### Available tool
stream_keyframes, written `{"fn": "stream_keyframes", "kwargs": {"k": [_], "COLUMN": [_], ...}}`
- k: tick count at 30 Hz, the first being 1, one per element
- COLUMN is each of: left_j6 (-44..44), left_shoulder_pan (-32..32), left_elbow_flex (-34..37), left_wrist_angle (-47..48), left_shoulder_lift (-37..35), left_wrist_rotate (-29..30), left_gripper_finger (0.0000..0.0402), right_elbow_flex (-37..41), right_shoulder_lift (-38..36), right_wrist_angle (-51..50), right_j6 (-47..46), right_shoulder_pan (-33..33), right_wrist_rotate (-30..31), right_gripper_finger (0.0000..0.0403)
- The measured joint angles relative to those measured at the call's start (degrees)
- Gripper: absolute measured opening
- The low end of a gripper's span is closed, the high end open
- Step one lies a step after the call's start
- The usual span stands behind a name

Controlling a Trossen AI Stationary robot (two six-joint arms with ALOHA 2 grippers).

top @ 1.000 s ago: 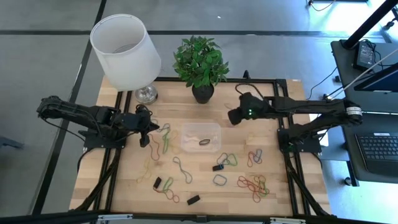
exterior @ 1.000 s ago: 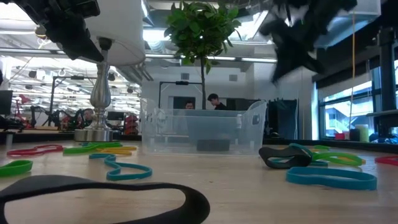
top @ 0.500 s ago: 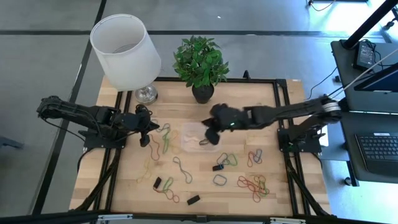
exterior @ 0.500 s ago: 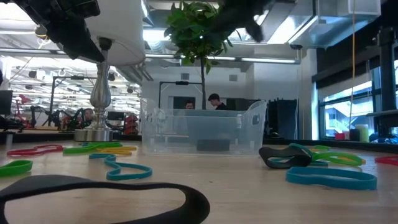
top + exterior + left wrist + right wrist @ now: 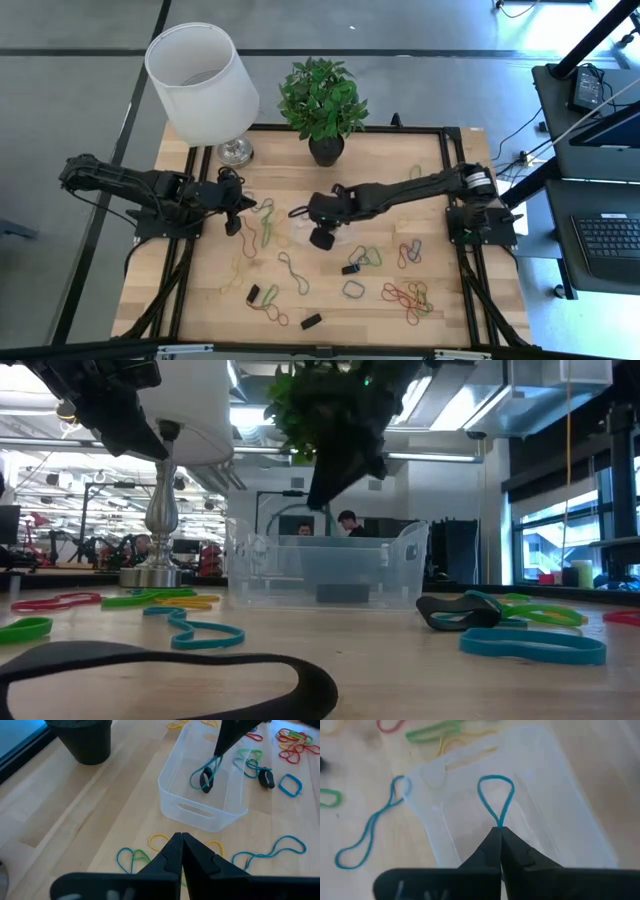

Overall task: Pick and place rubber bands into bin
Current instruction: Put the blue rubber band into the transparent container, then put the green rubber band into the transparent container

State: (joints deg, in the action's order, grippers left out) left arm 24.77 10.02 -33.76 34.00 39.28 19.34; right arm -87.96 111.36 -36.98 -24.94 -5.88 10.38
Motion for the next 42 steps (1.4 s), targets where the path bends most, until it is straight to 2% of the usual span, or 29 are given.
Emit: {"fn": "stream_keyframes", "kwargs": {"k": [9, 27, 31, 36, 40, 42], "left_j6": [0.01, 0.02, 0.00, 0.00, -3.29, -4.50], "left_shoulder_pan": [0.00, 0.00, 0.00, 0.00, 0.00, 0.07], "left_elbow_flex": [0.00, 0.00, 0.00, -0.02, -0.02, -0.02], "left_wrist_angle": [0.02, 0.02, 0.02, 0.02, 0.04, -0.08], "left_shoulder_lift": [0.00, 0.01, 0.00, -0.02, 0.01, 0.15], "left_wrist_rotate": [0.23, 0.32, 0.34, 0.39, 0.20, 0.02], "left_gripper_finger": [0.0003, 0.0006, 0.0006, 0.0006, 0.0005, 0.0002], "right_elbow_flex": [-0.07, -0.07, -0.04, 0.32, 4.65, 9.51], "right_shoulder_lift": [4.19, 4.15, 2.16, -1.23, -6.95, -11.06], "right_wrist_angle": [0.23, -1.49, -1.19, -2.04, -0.47, 1.07], "right_j6": [-1.93, -8.07, -6.50, -1.85, 4.24, 3.27], "right_shoulder_pan": [0.53, 1.60, 1.58, 1.53, -0.43, -1.66], "right_wrist_rotate": [-1.47, -1.52, -1.59, -1.47, 0.29, 1.62], "right_gripper_finger": [0.0005, 0.0083, 0.0070, 0.0009, 0.0014, 0.0014]}}
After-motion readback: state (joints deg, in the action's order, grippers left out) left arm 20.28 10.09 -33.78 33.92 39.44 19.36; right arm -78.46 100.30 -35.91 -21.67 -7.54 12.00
